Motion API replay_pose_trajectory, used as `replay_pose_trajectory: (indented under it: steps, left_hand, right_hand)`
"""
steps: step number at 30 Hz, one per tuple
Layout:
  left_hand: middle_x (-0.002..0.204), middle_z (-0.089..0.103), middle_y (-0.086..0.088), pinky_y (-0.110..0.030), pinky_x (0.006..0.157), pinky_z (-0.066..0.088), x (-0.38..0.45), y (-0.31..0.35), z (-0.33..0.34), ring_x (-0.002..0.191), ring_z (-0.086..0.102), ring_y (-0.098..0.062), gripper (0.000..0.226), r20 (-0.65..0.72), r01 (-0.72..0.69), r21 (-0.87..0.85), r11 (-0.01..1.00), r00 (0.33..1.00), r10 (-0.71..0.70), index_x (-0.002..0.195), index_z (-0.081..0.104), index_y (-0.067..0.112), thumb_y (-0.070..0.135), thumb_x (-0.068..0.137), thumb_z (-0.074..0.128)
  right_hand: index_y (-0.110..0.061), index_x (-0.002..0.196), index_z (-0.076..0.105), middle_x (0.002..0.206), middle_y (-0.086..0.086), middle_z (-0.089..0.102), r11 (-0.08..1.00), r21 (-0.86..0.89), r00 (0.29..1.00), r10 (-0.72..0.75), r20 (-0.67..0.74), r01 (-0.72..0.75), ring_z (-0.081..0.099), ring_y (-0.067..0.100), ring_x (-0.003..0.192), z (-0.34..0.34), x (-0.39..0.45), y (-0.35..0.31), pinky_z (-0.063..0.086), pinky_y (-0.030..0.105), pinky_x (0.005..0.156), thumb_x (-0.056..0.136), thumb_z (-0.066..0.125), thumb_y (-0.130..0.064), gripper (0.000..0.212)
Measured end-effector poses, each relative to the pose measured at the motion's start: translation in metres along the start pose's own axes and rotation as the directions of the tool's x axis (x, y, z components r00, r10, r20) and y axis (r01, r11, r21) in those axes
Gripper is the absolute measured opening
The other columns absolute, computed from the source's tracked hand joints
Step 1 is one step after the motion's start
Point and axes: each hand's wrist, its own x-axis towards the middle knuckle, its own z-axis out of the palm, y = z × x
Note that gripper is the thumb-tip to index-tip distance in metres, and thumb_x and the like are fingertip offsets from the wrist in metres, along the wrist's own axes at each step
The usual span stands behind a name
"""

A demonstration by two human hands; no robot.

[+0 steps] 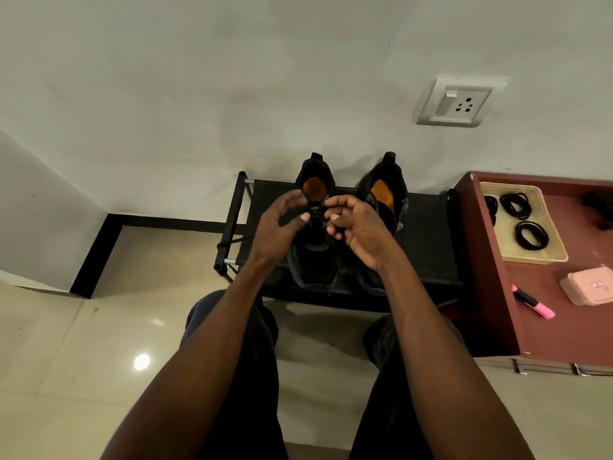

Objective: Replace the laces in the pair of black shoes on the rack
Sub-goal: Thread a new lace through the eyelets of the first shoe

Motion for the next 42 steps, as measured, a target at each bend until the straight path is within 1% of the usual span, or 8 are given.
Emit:
replay_pose_trajectory:
  steps: [6, 16, 19, 22, 25, 31, 38, 42]
  left_hand:
    - [0.077, 0.070, 0.004, -0.026, 0.071, 0.054, 0.001, -0.004, 0.001, 0.069, 0.062, -0.009, 0.011, 0.134, 0.045, -0.098, 0.994, 0.990, -0.032, 0.104, 0.070, 0.012, 0.010, 0.097, 0.061]
    - [0.080, 0.059, 0.007, -0.010, 0.058, 0.042, 0.017, -0.012, -0.016, 0.065, 0.051, -0.002, 0.016, -0.710, 0.092, -0.092, 0.991, 0.692, -0.130, 0.107, 0.065, 0.004, 0.013, 0.101, 0.054]
    - [0.079, 0.060, 0.004, -0.018, 0.062, 0.046, 0.014, -0.013, -0.016, 0.066, 0.053, -0.004, 0.012, -0.604, 0.162, -0.072, 0.984, 0.778, -0.172, 0.105, 0.065, 0.010, 0.014, 0.101, 0.054]
    - [0.074, 0.059, 0.002, -0.025, 0.062, 0.049, 0.012, -0.008, -0.014, 0.065, 0.053, -0.008, 0.011, -0.158, 0.198, -0.122, 0.973, 0.964, -0.216, 0.101, 0.068, 0.013, 0.015, 0.100, 0.057]
    - [0.064, 0.056, 0.003, -0.021, 0.049, 0.041, 0.009, -0.007, -0.004, 0.055, 0.046, -0.008, 0.011, 0.156, 0.185, -0.157, 0.970, 0.975, -0.160, 0.097, 0.069, 0.013, 0.012, 0.099, 0.058]
    - [0.063, 0.053, 0.005, -0.018, 0.041, 0.033, 0.013, -0.006, -0.013, 0.049, 0.043, -0.008, 0.006, -0.121, 0.157, -0.346, 0.925, 0.970, -0.211, 0.103, 0.061, 0.017, 0.013, 0.099, 0.058]
    - [0.078, 0.053, 0.006, -0.010, 0.057, 0.039, 0.016, -0.013, -0.019, 0.064, 0.049, -0.003, 0.015, -0.712, 0.195, -0.133, 0.972, 0.664, -0.230, 0.112, 0.059, 0.005, 0.006, 0.099, 0.050]
    - [0.125, 0.054, -0.001, -0.015, 0.089, 0.039, 0.011, -0.013, -0.013, 0.115, 0.049, -0.010, 0.034, -0.506, 0.156, 0.266, 0.951, 0.863, 0.000, 0.128, 0.056, 0.014, 0.012, 0.094, 0.063]
  right_hand:
    - [-0.002, 0.115, 0.054, 0.086, 0.008, 0.059, 0.998, -0.062, 1.000, -0.002, 0.027, 0.004, 0.057, 0.014, 0.064, 0.003, 0.004, 0.008, 0.042, 0.023, 0.055, 0.097, 0.052, 0.006, 0.020]
    - [0.003, 0.103, 0.068, 0.068, 0.002, 0.058, 0.864, -0.431, 0.960, 0.280, -0.016, -0.260, 0.041, 0.007, 0.046, -0.034, -0.006, 0.008, 0.029, 0.016, 0.040, 0.099, 0.059, -0.011, 0.017]
    - [-0.002, 0.104, 0.068, 0.081, 0.005, 0.061, 0.894, -0.423, 0.989, 0.121, -0.088, -0.147, 0.054, 0.010, 0.060, -0.024, -0.003, 0.012, 0.042, 0.020, 0.051, 0.099, 0.059, -0.010, 0.013]
    - [-0.019, 0.128, 0.059, 0.125, 0.001, 0.056, 0.803, -0.592, 0.992, -0.114, -0.047, 0.064, 0.056, 0.013, 0.110, 0.000, 0.001, 0.019, 0.048, 0.027, 0.092, 0.095, 0.065, -0.012, 0.035]
    - [-0.019, 0.140, 0.052, 0.137, -0.001, 0.058, 0.790, -0.589, 0.984, -0.099, 0.152, 0.170, 0.054, 0.009, 0.125, 0.020, 0.002, 0.025, 0.043, 0.026, 0.103, 0.095, 0.065, -0.013, 0.047]
    - [-0.002, 0.104, 0.070, 0.081, 0.011, 0.064, 0.932, -0.362, 0.997, -0.008, 0.075, 0.035, 0.058, 0.013, 0.067, 0.005, 0.001, 0.022, 0.050, 0.025, 0.072, 0.099, 0.058, -0.009, 0.015]
    - [-0.005, 0.111, 0.067, 0.084, 0.005, 0.070, 0.978, -0.211, 0.999, -0.006, -0.031, 0.000, 0.060, 0.012, 0.066, -0.017, -0.001, 0.016, 0.050, 0.024, 0.065, 0.100, 0.051, 0.000, 0.020]
    - [-0.002, 0.099, 0.065, 0.075, 0.006, 0.070, 0.964, -0.266, 0.989, -0.049, -0.141, 0.010, 0.057, 0.013, 0.054, -0.010, -0.001, 0.020, 0.041, 0.025, 0.050, 0.096, 0.064, -0.010, 0.008]
